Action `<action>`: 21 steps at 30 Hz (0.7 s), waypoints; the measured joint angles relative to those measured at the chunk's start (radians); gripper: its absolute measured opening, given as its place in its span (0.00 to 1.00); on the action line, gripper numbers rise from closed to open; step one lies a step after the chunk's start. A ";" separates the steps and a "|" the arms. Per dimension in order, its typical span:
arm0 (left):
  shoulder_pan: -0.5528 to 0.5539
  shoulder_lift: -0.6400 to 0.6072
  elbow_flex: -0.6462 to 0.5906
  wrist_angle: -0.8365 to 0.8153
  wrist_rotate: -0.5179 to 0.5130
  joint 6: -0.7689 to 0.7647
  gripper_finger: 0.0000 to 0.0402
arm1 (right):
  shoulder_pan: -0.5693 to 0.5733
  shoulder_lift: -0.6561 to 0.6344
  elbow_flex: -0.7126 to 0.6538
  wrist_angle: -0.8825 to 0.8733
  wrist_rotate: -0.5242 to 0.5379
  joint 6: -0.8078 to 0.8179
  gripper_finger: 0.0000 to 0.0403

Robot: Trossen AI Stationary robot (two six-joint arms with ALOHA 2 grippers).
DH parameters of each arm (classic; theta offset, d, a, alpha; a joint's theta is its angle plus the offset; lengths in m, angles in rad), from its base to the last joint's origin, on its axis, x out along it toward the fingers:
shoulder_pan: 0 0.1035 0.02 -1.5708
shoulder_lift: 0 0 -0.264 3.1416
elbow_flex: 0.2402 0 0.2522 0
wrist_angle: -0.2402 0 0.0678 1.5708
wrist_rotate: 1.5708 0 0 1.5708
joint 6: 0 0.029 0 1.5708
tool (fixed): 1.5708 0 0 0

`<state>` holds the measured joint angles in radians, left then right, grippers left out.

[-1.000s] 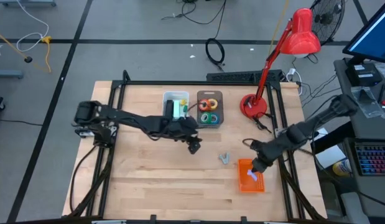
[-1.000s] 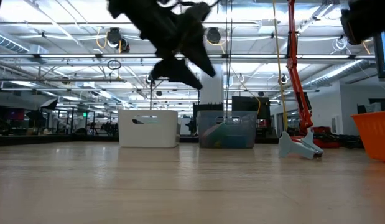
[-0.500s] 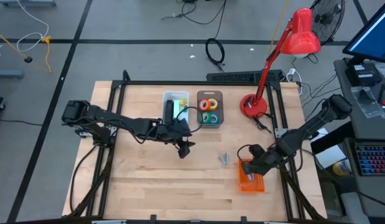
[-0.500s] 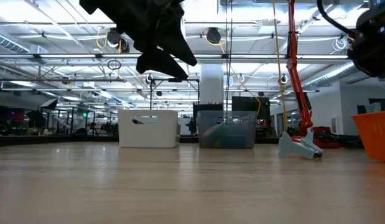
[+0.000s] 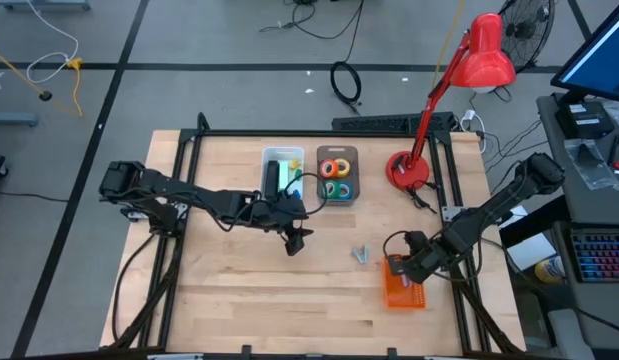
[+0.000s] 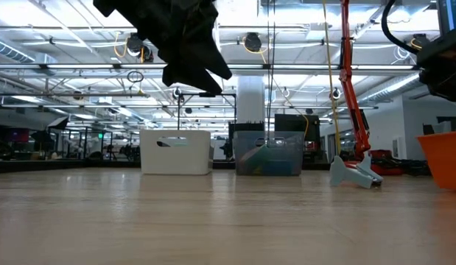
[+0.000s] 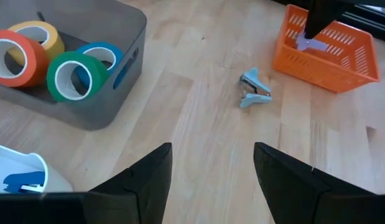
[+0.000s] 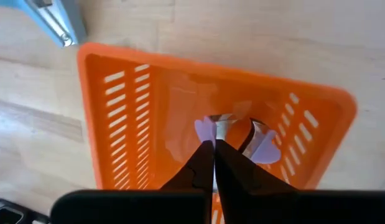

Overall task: Pick and place Stapler, Stapler remover, tape
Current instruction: Put the purple staple remover into the orange bin, then put the blue staple remover into the orange bin

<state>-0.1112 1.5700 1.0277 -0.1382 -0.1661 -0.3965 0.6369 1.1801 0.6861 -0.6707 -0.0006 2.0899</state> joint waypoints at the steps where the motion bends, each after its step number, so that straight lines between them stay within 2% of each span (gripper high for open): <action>1: 0.000 0.000 0.000 0.001 0.000 0.000 0.57 | 0.000 0.000 0.000 0.007 0.000 0.000 0.01; 15: 0.000 0.000 0.000 0.002 -0.001 0.000 0.57 | 0.000 -0.004 -0.001 0.030 -0.002 -0.050 0.15; 21: 0.000 0.000 0.001 0.016 -0.001 0.000 0.57 | 0.000 -0.075 -0.001 0.142 0.003 -0.128 0.13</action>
<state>-0.1112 1.5700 1.0283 -0.1226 -0.1672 -0.3965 0.6369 1.1047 0.6849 -0.5286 0.0020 1.9620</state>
